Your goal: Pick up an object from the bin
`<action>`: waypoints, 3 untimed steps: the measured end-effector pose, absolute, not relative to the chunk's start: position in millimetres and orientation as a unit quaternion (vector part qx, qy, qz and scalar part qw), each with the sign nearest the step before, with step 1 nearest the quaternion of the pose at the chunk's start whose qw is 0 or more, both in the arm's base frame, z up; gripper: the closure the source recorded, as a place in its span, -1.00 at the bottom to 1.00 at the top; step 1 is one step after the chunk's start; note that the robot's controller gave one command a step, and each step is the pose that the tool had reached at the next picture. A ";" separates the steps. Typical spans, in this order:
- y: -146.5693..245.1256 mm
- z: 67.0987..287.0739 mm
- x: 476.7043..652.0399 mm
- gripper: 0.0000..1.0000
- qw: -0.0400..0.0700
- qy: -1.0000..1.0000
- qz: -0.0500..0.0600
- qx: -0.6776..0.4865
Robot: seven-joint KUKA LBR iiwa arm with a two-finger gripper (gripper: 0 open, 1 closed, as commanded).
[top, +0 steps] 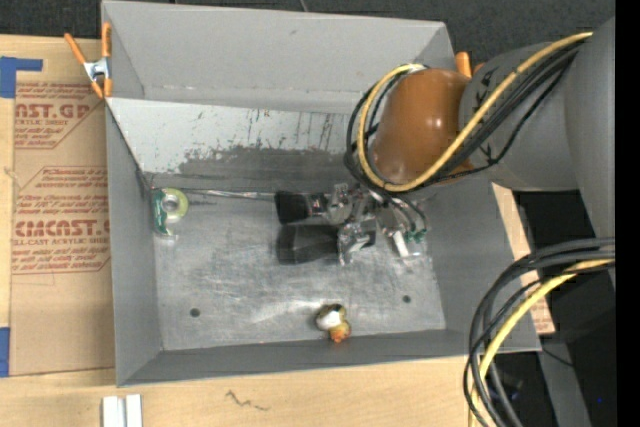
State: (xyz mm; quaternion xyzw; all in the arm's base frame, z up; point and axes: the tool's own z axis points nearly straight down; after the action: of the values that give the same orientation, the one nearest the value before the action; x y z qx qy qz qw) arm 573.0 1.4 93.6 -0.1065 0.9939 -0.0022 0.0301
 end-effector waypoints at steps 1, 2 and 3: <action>1.5 93.6 573.0 1.00 0.030 0.994 -0.002 -0.106; 1.5 93.6 573.0 1.00 0.030 0.994 -0.002 -0.106; 1.5 93.6 573.0 1.00 0.030 0.994 -0.002 -0.106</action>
Offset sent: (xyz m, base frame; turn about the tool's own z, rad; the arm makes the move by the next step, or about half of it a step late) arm 0.0000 0.0000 0.0000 0.0000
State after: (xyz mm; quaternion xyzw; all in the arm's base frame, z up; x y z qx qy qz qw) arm 573.0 1.5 93.6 -0.1065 0.9939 -0.0021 0.0302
